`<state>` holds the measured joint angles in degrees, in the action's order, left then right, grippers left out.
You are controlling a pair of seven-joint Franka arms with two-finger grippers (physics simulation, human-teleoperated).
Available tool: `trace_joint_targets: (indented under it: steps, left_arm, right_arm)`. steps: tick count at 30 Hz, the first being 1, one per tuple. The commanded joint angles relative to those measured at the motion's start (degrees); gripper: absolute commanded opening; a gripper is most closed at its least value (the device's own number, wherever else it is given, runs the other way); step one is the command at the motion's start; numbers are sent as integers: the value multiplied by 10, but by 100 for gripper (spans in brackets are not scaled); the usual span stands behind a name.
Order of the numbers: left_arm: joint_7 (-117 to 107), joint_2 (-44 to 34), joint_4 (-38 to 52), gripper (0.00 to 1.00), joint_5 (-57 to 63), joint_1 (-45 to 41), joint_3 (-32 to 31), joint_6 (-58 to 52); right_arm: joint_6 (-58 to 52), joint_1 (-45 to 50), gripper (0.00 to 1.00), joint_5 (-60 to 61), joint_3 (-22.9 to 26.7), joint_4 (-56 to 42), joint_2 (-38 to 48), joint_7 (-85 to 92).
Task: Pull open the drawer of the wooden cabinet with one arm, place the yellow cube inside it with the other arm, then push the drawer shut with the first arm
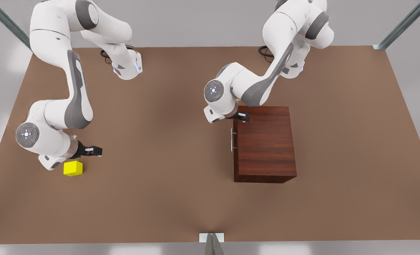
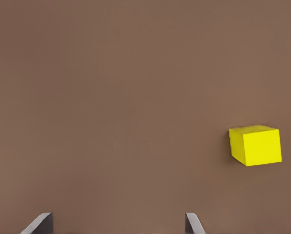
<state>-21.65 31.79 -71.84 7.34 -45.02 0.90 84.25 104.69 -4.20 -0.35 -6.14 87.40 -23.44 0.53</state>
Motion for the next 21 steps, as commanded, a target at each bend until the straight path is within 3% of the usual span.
trace_joint_targets:
  steps: [1,8,10,13,21]
  left_arm:
    - [-226,15,0,100,16,-16,1,37]
    - [-277,70,0,100,76,-37,0,111]
    - [-272,78,-1,94,77,-33,1,133]
    - [-272,87,0,85,85,-31,2,141]
    - [-256,97,0,84,85,-15,3,155]
  right_arm:
    - [95,-10,100,-11,0,5,-23,27]
    - [109,-119,100,-18,2,3,-69,162]
    - [119,-149,100,-22,2,2,-97,185]
    - [171,-164,100,-23,2,-4,-132,236]
    - [243,-167,100,-55,5,-4,-179,280]
